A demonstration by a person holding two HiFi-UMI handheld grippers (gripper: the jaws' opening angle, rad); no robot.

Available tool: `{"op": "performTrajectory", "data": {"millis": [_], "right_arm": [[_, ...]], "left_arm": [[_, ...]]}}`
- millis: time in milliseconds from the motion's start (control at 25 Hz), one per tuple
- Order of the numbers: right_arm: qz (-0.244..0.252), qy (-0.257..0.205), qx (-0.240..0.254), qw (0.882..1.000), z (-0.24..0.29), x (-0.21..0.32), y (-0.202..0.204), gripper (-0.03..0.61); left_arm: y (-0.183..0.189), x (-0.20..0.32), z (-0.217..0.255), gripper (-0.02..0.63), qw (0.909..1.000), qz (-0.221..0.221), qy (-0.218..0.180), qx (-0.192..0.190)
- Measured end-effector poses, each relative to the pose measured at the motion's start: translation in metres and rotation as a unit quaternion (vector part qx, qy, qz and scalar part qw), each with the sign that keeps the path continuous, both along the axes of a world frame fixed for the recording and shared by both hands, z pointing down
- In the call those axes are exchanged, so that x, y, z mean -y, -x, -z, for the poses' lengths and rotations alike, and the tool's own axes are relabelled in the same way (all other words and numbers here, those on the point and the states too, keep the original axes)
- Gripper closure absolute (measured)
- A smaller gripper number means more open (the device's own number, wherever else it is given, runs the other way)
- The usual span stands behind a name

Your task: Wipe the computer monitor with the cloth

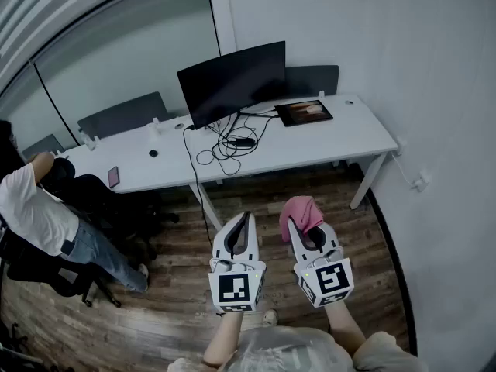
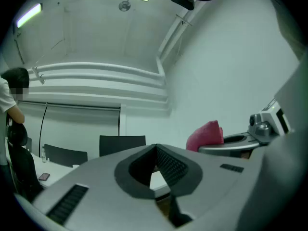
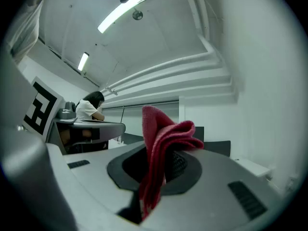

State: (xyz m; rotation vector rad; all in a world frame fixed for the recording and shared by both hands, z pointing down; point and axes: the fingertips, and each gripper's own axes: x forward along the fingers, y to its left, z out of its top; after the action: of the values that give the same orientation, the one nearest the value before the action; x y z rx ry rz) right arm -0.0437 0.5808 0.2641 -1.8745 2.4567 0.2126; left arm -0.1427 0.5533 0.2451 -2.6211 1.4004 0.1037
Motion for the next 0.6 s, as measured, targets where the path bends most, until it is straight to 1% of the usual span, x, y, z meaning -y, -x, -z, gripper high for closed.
{"op": "performTrajectory", "data": {"millis": [320, 600], "right_arm": [[-0.009, 0.012, 0.011, 1.000, -0.010, 0.008, -0.006, 0.525], [0.008, 0.000, -0.016, 1.000, -0.004, 0.032, 0.009, 0.525]], "left_arm": [[-0.003, 0.012, -0.005, 0.598, 1.0000, -0.005, 0.004, 0.002], [0.006, 0.042, -0.010, 0.598, 0.9999, -0.004, 0.014, -0.002]]}}
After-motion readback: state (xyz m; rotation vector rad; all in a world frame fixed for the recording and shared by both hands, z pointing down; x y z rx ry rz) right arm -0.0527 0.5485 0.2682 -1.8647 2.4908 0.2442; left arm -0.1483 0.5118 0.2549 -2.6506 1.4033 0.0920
